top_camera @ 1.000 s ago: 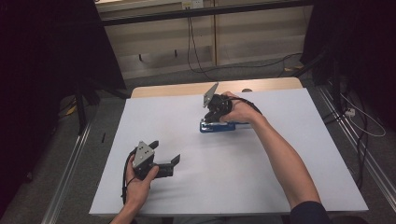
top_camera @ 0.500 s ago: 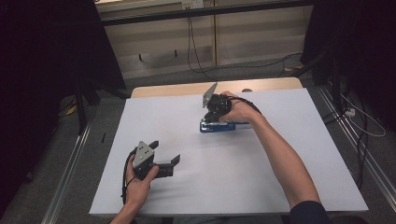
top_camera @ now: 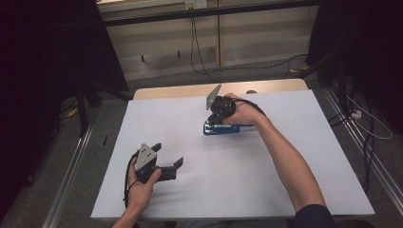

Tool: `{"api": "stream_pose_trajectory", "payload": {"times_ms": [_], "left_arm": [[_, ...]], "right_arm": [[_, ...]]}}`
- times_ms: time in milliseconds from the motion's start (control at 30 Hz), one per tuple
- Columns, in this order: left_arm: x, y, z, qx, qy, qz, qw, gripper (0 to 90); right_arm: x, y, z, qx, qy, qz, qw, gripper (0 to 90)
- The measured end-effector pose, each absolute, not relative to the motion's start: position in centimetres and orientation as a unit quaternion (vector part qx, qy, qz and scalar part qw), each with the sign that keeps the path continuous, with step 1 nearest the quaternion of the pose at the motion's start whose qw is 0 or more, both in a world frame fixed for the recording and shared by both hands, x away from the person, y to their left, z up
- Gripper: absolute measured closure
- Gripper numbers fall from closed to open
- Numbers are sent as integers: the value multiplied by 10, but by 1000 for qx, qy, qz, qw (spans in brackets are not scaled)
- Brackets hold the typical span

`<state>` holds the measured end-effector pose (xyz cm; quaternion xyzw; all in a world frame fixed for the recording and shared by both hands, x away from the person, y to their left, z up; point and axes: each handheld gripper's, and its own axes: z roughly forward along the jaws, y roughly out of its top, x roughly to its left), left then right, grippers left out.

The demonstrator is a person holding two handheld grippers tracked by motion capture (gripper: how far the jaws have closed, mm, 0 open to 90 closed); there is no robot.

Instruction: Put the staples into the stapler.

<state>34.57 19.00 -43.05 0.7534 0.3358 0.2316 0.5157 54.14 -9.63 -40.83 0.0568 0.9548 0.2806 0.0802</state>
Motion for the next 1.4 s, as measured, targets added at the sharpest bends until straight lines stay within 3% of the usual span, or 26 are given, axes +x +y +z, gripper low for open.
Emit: {"api": "stream_pose_trajectory", "payload": {"times_ms": [700, 933, 1400], "left_arm": [[346, 190, -431, 756, 335, 231, 514, 31], [346, 190, -431, 754, 336, 231, 515, 31], [346, 190, -431, 755, 335, 231, 514, 31]], "right_arm": [[545, -97, -407, 49, 958, 273, 70, 788], [546, -96, -407, 56, 957, 277, 71, 728], [545, -98, -404, 44, 958, 274, 71, 790]]}}
